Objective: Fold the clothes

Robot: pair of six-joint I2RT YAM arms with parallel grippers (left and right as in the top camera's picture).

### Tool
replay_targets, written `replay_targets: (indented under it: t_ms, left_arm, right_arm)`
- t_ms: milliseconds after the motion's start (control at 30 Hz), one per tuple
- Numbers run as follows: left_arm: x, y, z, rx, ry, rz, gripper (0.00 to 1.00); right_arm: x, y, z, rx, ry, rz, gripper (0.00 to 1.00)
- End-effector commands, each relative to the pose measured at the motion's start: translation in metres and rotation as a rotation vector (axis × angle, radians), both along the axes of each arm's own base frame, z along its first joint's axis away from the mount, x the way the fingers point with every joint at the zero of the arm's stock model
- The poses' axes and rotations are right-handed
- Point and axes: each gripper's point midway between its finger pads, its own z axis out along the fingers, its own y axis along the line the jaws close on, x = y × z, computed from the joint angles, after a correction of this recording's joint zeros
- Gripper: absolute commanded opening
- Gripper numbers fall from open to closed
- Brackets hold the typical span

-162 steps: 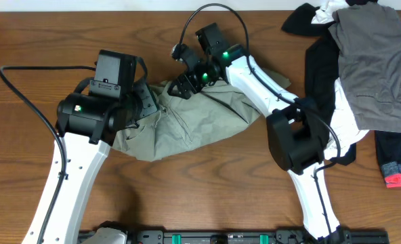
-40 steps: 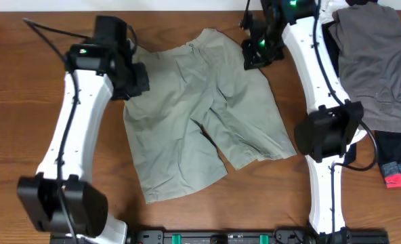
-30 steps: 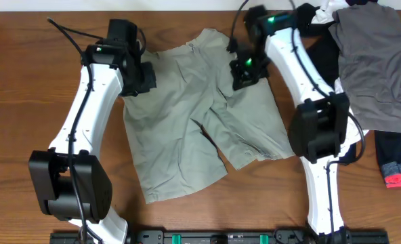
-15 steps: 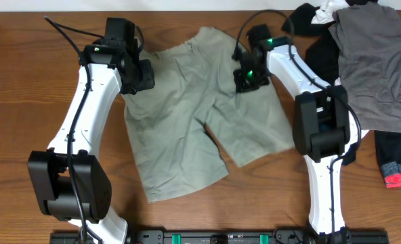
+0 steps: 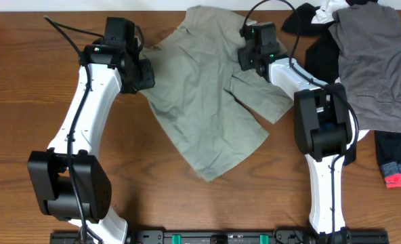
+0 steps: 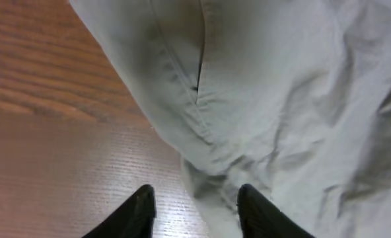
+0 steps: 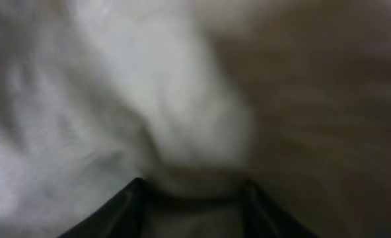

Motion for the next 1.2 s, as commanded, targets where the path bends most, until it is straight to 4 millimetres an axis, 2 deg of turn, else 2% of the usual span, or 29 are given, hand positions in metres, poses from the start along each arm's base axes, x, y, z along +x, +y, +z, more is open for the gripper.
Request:
replay_targets:
  t_ms: [0,100,133,267,333,433,533,600,633,700,833,900,933,1000,1067,1167]
  left_arm:
    - [0.006,0.007,-0.002,0.03,-0.014,0.013,0.53]
    - [0.019,0.023,0.003,0.121,-0.074,0.042,0.74]
    - [0.025,0.03,0.007,0.16,-0.104,0.03,0.77]
    - [0.053,0.049,0.02,0.241,-0.226,-0.033,0.83]
    - [0.07,0.061,0.024,0.266,-0.285,-0.041,0.85]
    - [0.093,0.076,0.018,0.27,-0.346,-0.074,0.87]
    - [0.113,0.085,-0.001,0.222,-0.386,-0.118,0.87]
    - [0.126,0.093,-0.018,0.191,-0.406,-0.119,0.87]
    - [0.132,0.095,-0.026,0.177,-0.415,-0.119,0.87]
    - [0.142,0.1,-0.044,0.147,-0.428,-0.122,0.86]
    - [0.152,0.099,-0.073,0.126,-0.43,-0.131,0.85]
    - [0.152,0.095,-0.086,0.118,-0.411,-0.14,0.8]
    - [0.151,0.092,-0.091,0.115,-0.398,-0.143,0.73]
    - [0.147,0.09,-0.1,0.106,-0.368,-0.143,0.36]
    - [0.141,0.091,-0.105,0.095,-0.333,-0.114,0.09]
    - [0.126,0.107,-0.105,0.091,-0.263,-0.005,0.06]
  right_arm:
    - [0.01,-0.022,0.007,-0.048,0.022,-0.059,0.67]
    - [-0.003,-0.005,0.047,0.017,0.144,0.011,0.96]
    - [-0.01,0.001,0.062,0.038,0.181,0.034,0.99]
    - [-0.05,0.026,0.114,0.132,0.329,0.13,0.99]
    - [-0.069,0.036,0.129,0.151,0.383,0.162,0.99]
    - [-0.098,0.053,0.142,0.146,0.455,0.228,0.99]
    - [-0.124,0.068,0.141,0.13,0.531,0.271,0.99]
    - [-0.142,0.079,0.138,0.109,0.579,0.303,0.95]
    - [-0.148,0.083,0.137,0.095,0.594,0.319,0.89]
    - [-0.158,0.091,0.137,0.058,0.603,0.344,0.82]
    - [-0.164,0.091,0.145,-0.01,0.577,0.338,0.82]
    - [-0.169,0.091,0.152,-0.005,0.578,0.329,0.82]
    - [-0.17,0.09,0.154,-0.002,0.582,0.322,0.82]
    - [-0.174,0.088,0.159,0.001,0.589,0.31,0.82]
    - [-0.175,0.085,0.16,0.002,0.596,0.301,0.82]
    - [-0.173,0.076,0.159,-0.003,0.608,0.243,0.82]
